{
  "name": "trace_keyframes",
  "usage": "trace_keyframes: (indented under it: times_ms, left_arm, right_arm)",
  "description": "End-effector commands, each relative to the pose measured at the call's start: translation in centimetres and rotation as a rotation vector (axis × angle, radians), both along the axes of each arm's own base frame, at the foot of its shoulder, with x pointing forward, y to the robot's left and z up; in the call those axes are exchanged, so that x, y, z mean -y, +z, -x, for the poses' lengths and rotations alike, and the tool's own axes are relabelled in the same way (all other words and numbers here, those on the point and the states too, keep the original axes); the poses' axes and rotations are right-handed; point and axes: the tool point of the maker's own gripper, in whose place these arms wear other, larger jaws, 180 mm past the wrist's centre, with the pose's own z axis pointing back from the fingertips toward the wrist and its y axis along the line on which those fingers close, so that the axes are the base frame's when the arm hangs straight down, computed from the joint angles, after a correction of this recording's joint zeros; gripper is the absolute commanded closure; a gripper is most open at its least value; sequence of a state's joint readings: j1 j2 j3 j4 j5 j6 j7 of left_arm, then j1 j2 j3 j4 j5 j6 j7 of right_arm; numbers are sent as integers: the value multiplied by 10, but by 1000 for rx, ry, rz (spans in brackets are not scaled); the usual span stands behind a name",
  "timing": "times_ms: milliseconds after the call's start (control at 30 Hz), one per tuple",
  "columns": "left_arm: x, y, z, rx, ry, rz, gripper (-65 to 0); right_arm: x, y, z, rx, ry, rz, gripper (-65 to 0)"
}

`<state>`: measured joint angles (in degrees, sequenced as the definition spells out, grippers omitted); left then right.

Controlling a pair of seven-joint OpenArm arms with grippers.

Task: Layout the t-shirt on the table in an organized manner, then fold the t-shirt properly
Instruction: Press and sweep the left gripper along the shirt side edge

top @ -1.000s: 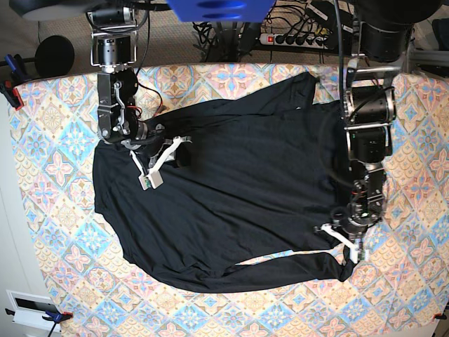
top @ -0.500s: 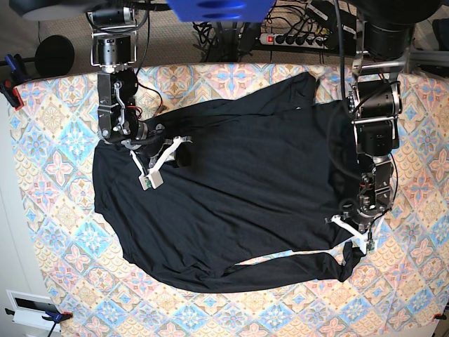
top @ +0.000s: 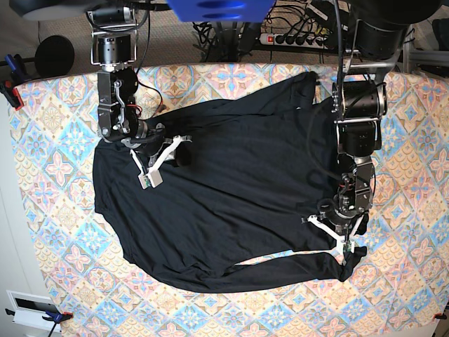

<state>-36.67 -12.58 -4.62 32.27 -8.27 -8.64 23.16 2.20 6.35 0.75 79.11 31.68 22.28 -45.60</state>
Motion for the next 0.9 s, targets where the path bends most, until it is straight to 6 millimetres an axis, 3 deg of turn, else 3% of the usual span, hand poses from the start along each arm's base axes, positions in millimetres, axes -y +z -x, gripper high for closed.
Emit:
trace_keyframes:
  times_ms: [0, 300, 367, 433, 500, 600, 700, 800, 867]
  left_arm:
    - [-16, 25, -16, 64, 15, -24, 0]
    - [-74, 37, -9, 79, 78, -101, 0]
    - [-93, 44, -9, 121, 100, -135, 0]
    - [-121, 38, 0, 127, 177, -170, 0]
    - [-145, 49, 0, 190, 258, -226, 0]
    - [-158, 52, 3, 196, 305, -239, 0]
    - [-137, 51, -3, 130, 253, -158, 0]
    - [-77, 60, -4, 103, 69, 3, 0]
    - [-50, 73, 5, 98, -12, 57, 0]
  right_arm:
    - [2, 9, -7, 31, 1, -1, -94]
    - [1, 9, -6, 31, 5, -1, -94]
    - [1, 5, 1, 18, 6, -1, -94]
    - [1, 2, 5, 8, 6, -1, -94]
    - [1, 2, 5, 8, 6, -1, -94]
    - [1, 1, 6, 6, 6, -1, -94]
    - [1, 1, 6, 6, 6, -1, -94]
    - [1, 0, 6, 3, 4, -1, -94]
    - [2, 0, 6, 2, 2, -1, -94]
